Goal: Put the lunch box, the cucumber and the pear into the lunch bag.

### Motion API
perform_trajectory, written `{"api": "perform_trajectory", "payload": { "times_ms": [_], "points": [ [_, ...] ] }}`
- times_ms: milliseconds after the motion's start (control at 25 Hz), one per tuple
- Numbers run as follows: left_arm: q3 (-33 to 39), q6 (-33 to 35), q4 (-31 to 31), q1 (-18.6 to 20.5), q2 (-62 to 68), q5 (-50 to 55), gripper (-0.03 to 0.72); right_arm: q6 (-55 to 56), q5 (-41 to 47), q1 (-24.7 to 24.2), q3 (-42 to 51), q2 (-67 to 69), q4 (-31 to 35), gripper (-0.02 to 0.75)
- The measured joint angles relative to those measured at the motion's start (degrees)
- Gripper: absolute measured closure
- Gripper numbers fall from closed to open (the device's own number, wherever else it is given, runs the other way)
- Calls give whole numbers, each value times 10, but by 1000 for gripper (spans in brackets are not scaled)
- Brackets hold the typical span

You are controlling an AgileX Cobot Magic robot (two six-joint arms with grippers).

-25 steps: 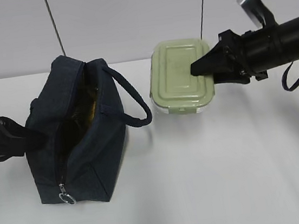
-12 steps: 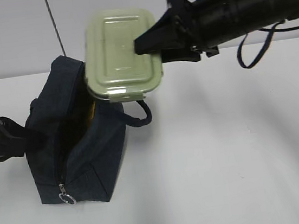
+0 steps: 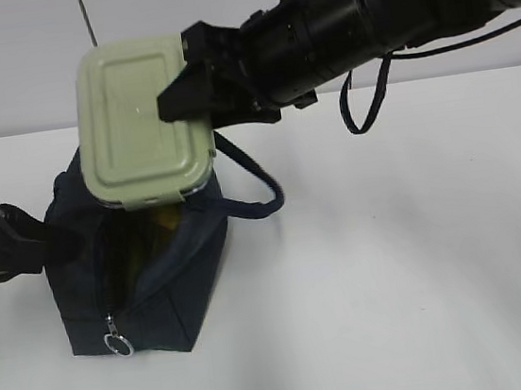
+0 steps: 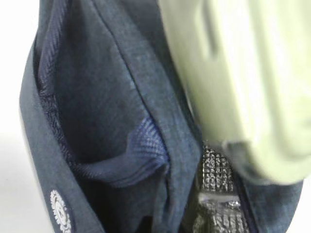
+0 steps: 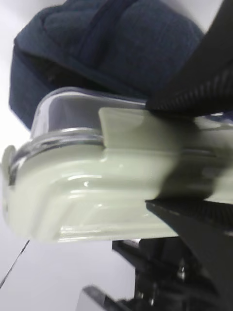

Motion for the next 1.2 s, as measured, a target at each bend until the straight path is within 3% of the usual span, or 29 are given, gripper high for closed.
{"api": "perform_trajectory", "payload": {
  "times_ms": [200, 400, 600, 920, 1200],
  "points": [
    [0, 0, 0, 0, 0, 0, 688, 114, -1, 1, 0, 23, -156, 405],
    [0, 0, -2, 0, 0, 4, 688, 195, -3, 1, -1, 29, -228, 405],
    [0, 1, -2, 0, 0, 4, 688, 218, -13, 6, -6, 38, -239, 405],
    [0, 1, 0, 0, 0, 3, 688, 230, -28, 74, -72, 86, -242, 405],
    [0, 1, 0, 0, 0, 3, 688, 238, -9, 78, -114, 127, -244, 402]
  ]
}}
